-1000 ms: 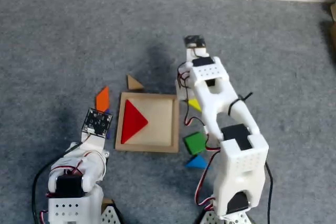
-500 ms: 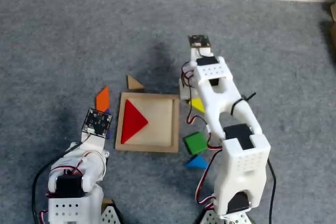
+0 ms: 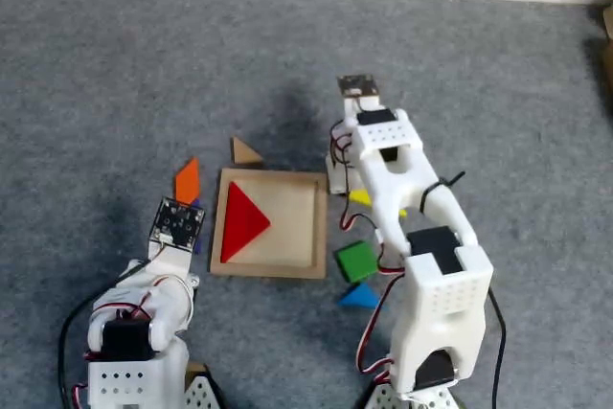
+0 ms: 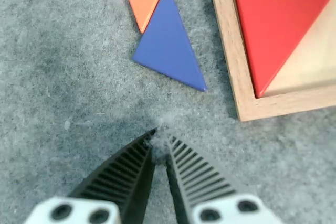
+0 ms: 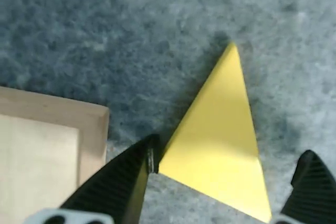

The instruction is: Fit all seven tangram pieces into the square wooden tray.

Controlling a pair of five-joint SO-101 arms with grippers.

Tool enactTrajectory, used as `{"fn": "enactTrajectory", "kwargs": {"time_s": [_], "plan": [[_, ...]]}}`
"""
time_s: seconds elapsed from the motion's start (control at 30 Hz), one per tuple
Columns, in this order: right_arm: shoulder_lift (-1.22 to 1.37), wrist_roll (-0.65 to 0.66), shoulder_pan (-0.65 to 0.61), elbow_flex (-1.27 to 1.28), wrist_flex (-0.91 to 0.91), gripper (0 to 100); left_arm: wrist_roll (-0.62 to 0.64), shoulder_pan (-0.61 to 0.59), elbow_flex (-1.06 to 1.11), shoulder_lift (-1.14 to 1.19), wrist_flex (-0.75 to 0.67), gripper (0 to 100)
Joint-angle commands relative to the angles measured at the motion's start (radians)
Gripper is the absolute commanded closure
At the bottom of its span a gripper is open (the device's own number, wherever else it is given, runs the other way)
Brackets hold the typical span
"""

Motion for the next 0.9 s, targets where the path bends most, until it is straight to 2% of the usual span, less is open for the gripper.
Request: {"fn": "enactTrajectory", "kwargs": {"time_s": [0.0,0.13,0.4,0.73,0.87], "plan": [[-0.019,0.017,-0.013,-0.001,0.022,61.9,0.005,-0.01,0.019,-0.004,0.006,100],[-0.019,0.094,-0.015,-0.008,0.07,61.9,0.005,-0.01,0.019,-0.004,0.006,100],[-0.021,0.153,-0.019,-0.004,0.077,61.9,0.005,-0.01,0.019,-0.004,0.006,100],[-0.019,0.166,-0.028,-0.002,0.09,61.9,0.005,-0.01,0.019,-0.004,0.006,100],[-0.018,0.229,-0.025,-0.001,0.09,62.1,0.005,-0.01,0.019,-0.004,0.006,100]]}}
